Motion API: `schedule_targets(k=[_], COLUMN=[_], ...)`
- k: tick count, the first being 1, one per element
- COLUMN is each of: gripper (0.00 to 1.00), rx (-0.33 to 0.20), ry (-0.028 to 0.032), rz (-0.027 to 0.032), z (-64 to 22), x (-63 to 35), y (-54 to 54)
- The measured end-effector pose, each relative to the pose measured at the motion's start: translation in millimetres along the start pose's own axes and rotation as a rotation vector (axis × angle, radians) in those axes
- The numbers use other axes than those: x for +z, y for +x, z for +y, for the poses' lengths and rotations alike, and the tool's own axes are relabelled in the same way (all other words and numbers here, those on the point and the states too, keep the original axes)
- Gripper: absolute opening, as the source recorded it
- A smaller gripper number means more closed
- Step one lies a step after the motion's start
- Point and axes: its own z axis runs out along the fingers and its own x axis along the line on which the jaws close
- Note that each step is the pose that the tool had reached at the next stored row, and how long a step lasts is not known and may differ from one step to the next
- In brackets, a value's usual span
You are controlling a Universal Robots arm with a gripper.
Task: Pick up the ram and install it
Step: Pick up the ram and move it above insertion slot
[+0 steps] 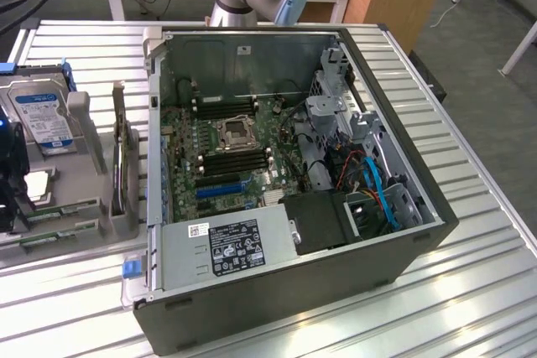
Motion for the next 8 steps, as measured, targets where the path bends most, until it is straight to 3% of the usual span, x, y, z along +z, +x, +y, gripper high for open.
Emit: schedule_targets(k=[8], gripper=[0.29], rx=[0.000], ry=[0.0000], rz=[0.0001], z=[-0.5], x=[10.5], y=[0.2])
